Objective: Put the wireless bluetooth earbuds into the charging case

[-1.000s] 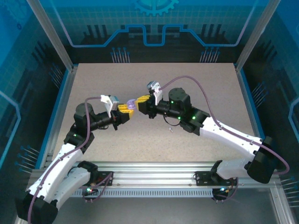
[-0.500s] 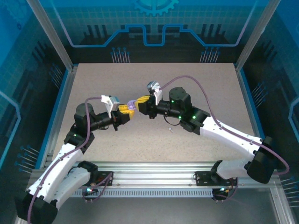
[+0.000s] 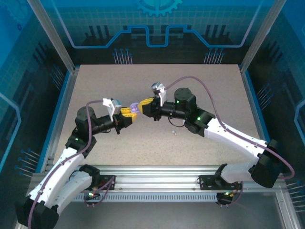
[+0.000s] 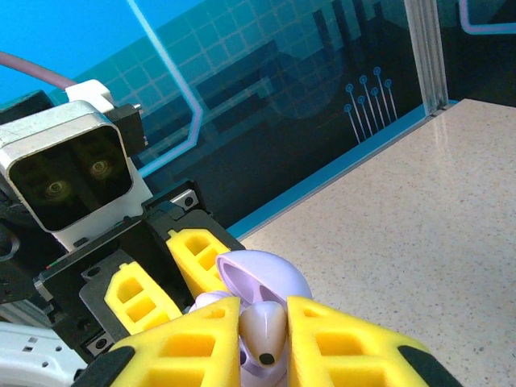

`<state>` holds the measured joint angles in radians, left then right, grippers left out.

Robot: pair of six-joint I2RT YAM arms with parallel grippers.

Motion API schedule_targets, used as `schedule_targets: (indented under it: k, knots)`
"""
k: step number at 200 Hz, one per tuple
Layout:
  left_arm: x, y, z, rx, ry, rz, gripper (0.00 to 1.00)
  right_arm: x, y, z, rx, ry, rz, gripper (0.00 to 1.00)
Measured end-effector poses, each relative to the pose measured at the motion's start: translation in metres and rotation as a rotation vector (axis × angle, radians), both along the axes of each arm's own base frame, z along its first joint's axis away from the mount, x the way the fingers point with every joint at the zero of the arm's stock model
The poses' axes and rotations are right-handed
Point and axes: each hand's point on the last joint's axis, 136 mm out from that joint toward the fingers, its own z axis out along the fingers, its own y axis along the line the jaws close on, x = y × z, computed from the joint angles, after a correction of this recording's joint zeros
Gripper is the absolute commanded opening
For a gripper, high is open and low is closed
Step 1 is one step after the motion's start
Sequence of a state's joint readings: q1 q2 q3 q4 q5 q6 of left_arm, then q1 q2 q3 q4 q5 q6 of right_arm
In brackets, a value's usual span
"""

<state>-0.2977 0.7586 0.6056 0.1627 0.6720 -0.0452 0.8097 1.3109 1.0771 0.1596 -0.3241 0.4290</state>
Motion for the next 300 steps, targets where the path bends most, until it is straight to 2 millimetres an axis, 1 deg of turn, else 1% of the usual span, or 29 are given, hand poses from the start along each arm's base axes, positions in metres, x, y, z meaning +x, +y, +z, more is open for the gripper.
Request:
schedule_targets:
  k: [38, 116, 138, 180, 211, 300]
  knots:
    - [-0.003, -0.001, -0.003, -0.002, -0.003, -0.016, 0.07, -0.002, -0.001, -0.002, -0.006, -0.020, 0.035, 0.20]
    - [-0.009, -0.003, 0.003, -0.009, -0.051, -0.040, 0.07, -0.012, 0.000, 0.006, 0.028, -0.037, 0.123, 0.20]
    - [-0.009, -0.004, 0.004, -0.006, -0.067, -0.041, 0.06, -0.017, 0.002, 0.004, 0.026, -0.029, 0.149, 0.20]
    - [-0.009, -0.004, 0.004, -0.006, -0.068, -0.040, 0.07, -0.016, 0.003, 0.002, 0.021, -0.025, 0.144, 0.20]
    - [-0.009, -0.003, 0.004, -0.006, -0.067, -0.037, 0.07, -0.014, 0.002, 0.000, 0.015, -0.022, 0.135, 0.22]
    - [-0.007, -0.004, 0.000, 0.001, -0.054, -0.035, 0.07, -0.011, -0.001, -0.005, -0.024, -0.029, 0.110, 0.22]
